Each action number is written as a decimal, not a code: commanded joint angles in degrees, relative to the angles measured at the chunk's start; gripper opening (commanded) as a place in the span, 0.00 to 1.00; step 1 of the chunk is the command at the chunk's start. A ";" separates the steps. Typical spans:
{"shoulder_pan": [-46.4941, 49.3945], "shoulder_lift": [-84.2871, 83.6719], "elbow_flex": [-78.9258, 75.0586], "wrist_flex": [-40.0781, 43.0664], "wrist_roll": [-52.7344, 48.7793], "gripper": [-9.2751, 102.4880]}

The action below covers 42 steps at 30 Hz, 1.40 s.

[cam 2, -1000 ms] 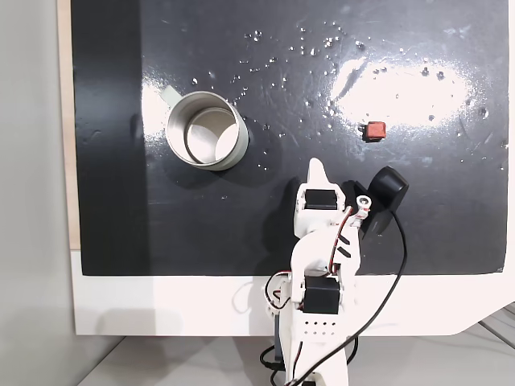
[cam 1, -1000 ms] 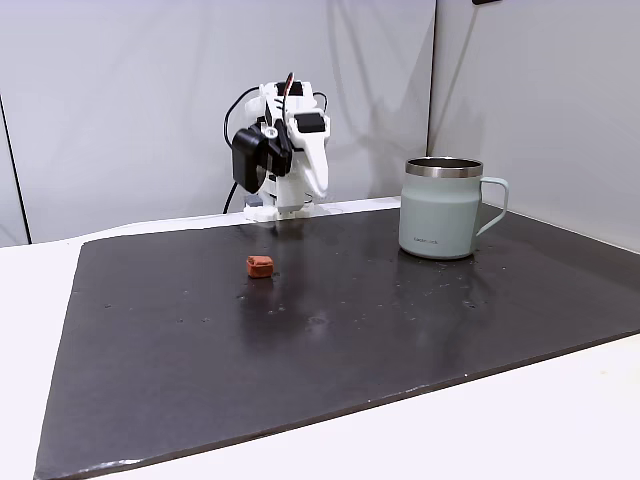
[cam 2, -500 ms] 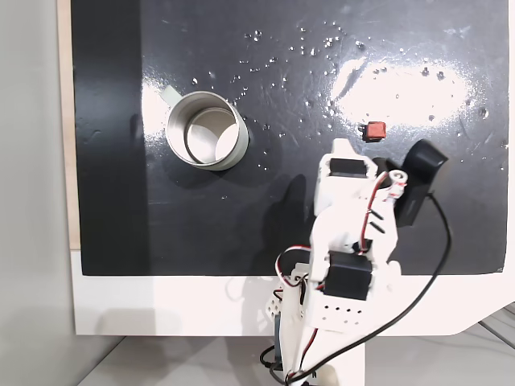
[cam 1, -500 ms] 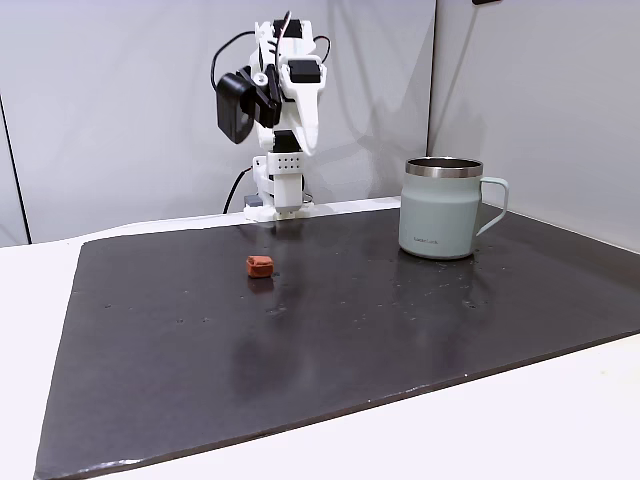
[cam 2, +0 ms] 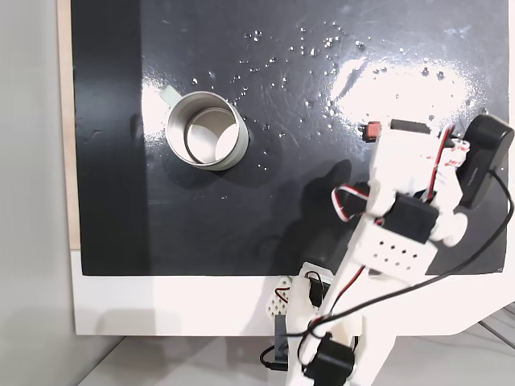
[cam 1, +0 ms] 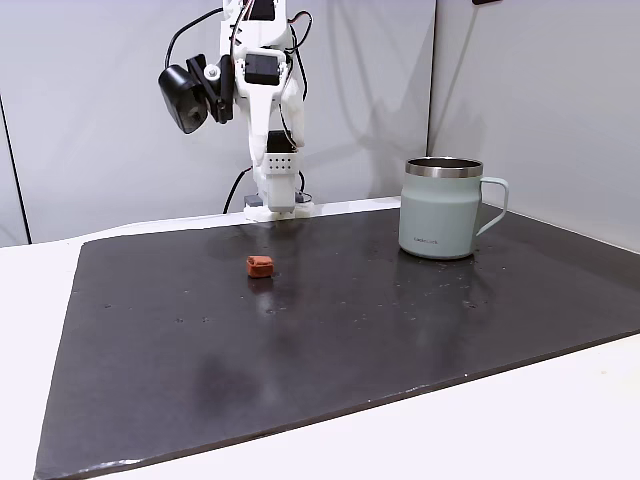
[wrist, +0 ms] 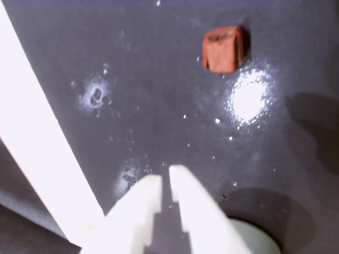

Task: Grasp a cube and put it in the cup.

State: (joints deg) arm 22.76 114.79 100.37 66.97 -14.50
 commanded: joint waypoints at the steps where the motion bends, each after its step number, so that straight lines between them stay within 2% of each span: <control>1: 0.79 -4.31 -7.65 1.23 -2.29 0.08; 11: 0.35 -17.49 -16.61 7.47 -12.30 0.08; 23: -0.09 -20.57 -17.05 9.76 -18.81 0.09; 26: -0.26 -20.83 -17.05 10.37 -18.98 0.14; 30: -0.97 -22.32 -17.40 13.01 -18.98 0.32; 32: -1.05 -22.94 -17.84 14.15 -18.81 0.36; 42: -0.09 -25.05 -17.93 14.77 -19.16 0.35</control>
State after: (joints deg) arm 22.15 89.65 86.04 81.65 -32.96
